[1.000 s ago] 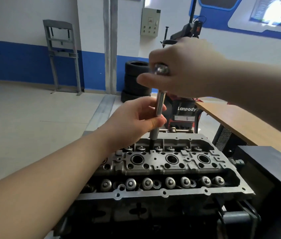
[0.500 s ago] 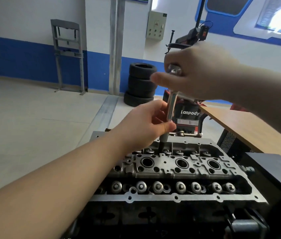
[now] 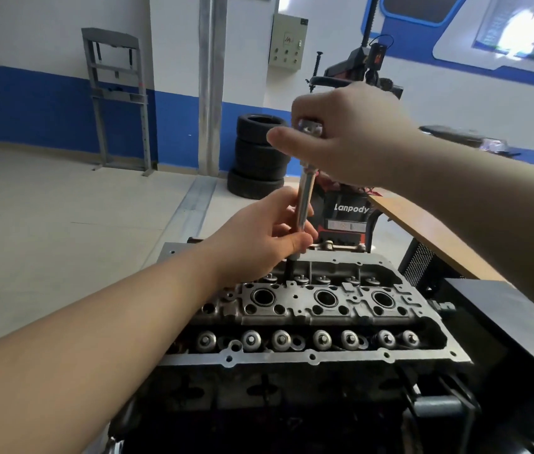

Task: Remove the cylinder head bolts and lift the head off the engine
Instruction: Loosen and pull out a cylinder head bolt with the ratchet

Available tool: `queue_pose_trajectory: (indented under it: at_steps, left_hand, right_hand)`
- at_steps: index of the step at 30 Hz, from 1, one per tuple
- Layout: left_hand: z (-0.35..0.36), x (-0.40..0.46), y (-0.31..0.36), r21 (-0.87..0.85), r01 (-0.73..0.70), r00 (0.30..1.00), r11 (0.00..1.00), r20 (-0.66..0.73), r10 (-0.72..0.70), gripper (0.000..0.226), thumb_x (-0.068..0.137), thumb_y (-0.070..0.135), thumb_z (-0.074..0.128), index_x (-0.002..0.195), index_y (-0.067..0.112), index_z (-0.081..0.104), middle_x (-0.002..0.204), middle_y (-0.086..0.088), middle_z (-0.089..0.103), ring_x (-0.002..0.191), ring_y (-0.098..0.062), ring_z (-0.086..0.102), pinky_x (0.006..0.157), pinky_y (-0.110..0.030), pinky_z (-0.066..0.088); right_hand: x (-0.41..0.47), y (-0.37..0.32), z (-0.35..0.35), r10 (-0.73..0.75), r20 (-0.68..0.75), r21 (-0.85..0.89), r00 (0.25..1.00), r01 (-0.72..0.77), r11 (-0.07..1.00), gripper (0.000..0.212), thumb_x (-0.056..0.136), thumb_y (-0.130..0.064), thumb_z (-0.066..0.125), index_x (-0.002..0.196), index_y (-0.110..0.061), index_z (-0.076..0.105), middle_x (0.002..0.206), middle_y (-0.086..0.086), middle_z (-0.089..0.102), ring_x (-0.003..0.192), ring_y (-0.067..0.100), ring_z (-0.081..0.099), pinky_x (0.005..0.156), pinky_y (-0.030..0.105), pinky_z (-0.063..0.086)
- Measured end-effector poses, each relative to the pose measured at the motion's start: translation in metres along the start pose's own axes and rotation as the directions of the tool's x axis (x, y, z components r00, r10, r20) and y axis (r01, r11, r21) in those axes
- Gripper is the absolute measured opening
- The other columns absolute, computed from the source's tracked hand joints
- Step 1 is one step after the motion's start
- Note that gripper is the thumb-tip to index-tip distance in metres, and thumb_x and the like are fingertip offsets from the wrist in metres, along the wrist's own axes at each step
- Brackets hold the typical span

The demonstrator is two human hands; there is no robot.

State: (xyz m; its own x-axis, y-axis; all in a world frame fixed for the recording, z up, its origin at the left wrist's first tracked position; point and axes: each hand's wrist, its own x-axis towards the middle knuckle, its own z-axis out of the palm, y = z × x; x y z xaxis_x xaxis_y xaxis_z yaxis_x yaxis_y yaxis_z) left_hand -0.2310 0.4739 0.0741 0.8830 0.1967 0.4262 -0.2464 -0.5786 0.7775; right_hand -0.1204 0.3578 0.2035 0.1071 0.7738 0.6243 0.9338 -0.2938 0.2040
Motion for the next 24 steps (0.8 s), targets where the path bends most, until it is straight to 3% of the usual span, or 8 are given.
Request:
queue_pose_trajectory:
  at_steps: [3, 7, 11, 13, 15, 18, 21, 24]
  left_hand:
    - [0.007, 0.001, 0.0, -0.03, 0.022, 0.999, 0.999, 0.039, -0.021, 0.042, 0.101, 0.006, 0.068, 0.122, 0.041, 0.056, 0.107, 0.018, 0.074, 0.098, -0.006, 0.076, 0.087, -0.025, 0.063]
    - [0.009, 0.002, -0.003, -0.022, 0.017, 0.999, 1.0, -0.036, -0.017, 0.044, 0.097, 0.002, 0.071, 0.118, 0.037, 0.056, 0.1, 0.011, 0.075, 0.092, -0.012, 0.078, 0.086, -0.03, 0.064]
    - [0.004, -0.003, -0.007, -0.091, 0.005, 0.998, 0.996, -0.058, -0.011, 0.044, 0.097, 0.003, 0.074, 0.118, 0.037, 0.057, 0.103, 0.007, 0.077, 0.096, -0.017, 0.079, 0.089, -0.028, 0.064]
    - [0.005, -0.004, -0.004, -0.114, 0.018, 1.0, 0.993, -0.022, -0.021, 0.04, 0.1, 0.004, 0.07, 0.121, 0.035, 0.057, 0.107, 0.007, 0.078, 0.097, -0.017, 0.079, 0.086, -0.025, 0.063]
    - [0.009, -0.002, -0.002, -0.124, 0.039, 0.999, 0.991, 0.005, -0.039, 0.036, 0.104, 0.005, 0.064, 0.126, 0.033, 0.056, 0.109, 0.006, 0.078, 0.097, -0.016, 0.079, 0.083, -0.024, 0.063]
    - [0.01, -0.001, -0.002, -0.1, 0.046, 0.999, 0.994, -0.005, -0.047, 0.036, 0.105, 0.006, 0.061, 0.126, 0.035, 0.057, 0.108, 0.003, 0.079, 0.097, -0.018, 0.079, 0.092, -0.039, 0.065]
    - [0.006, -0.002, -0.005, -0.08, 0.021, 1.0, 0.997, -0.02, -0.023, 0.039, 0.103, 0.004, 0.065, 0.118, 0.039, 0.057, 0.103, -0.001, 0.078, 0.096, -0.022, 0.079, 0.092, -0.046, 0.065]
    - [0.006, -0.003, -0.007, -0.095, 0.009, 0.999, 0.995, -0.036, -0.012, 0.039, 0.1, 0.005, 0.07, 0.118, 0.037, 0.058, 0.099, -0.004, 0.077, 0.094, -0.025, 0.079, 0.092, -0.044, 0.065]
  right_hand:
    - [-0.009, 0.01, -0.002, 0.071, 0.065, 0.404, 0.995, -0.092, 0.91, 0.037, 0.102, -0.05, 0.054, 0.078, -0.024, 0.062, 0.068, -0.007, 0.057, 0.065, 0.012, 0.054, 0.063, 0.034, 0.042]
    - [0.009, -0.008, 0.002, 0.269, 0.022, -0.144, 0.963, -0.263, 0.954, 0.045, 0.097, -0.051, 0.045, 0.067, -0.018, 0.049, 0.068, 0.002, 0.055, 0.059, 0.022, 0.05, 0.053, 0.029, 0.033]
    - [0.008, -0.03, 0.002, 0.117, -0.126, -0.408, 0.985, -0.158, 0.899, 0.055, 0.095, -0.064, 0.041, 0.062, -0.021, 0.033, 0.058, 0.001, 0.043, 0.047, 0.022, 0.038, 0.048, 0.026, 0.024]
    - [0.004, -0.019, 0.002, 0.088, -0.119, -0.283, 0.989, -0.118, 0.952, 0.059, 0.094, -0.071, 0.039, 0.063, -0.022, 0.045, 0.056, -0.001, 0.05, 0.048, 0.018, 0.046, 0.049, 0.025, 0.029]
    - [-0.003, -0.005, 0.001, 0.109, -0.021, 0.125, 0.994, -0.106, 0.987, 0.05, 0.098, -0.061, 0.05, 0.071, -0.02, 0.061, 0.063, 0.002, 0.061, 0.056, 0.018, 0.055, 0.051, 0.03, 0.037]
    - [-0.001, -0.006, 0.002, 0.199, 0.057, 0.443, 0.978, -0.203, 0.873, 0.039, 0.102, -0.04, 0.056, 0.082, -0.008, 0.068, 0.077, 0.015, 0.067, 0.072, 0.029, 0.064, 0.064, 0.044, 0.05]
    - [0.011, -0.018, 0.001, 0.228, 0.026, -0.054, 0.973, -0.226, 0.973, 0.04, 0.097, -0.044, 0.049, 0.068, -0.017, 0.053, 0.069, 0.007, 0.057, 0.059, 0.027, 0.051, 0.048, 0.034, 0.033]
    - [0.006, -0.031, 0.001, 0.171, -0.118, -0.365, 0.978, -0.203, 0.909, 0.045, 0.093, -0.048, 0.051, 0.061, -0.019, 0.037, 0.059, 0.002, 0.043, 0.048, 0.023, 0.037, 0.049, 0.025, 0.021]
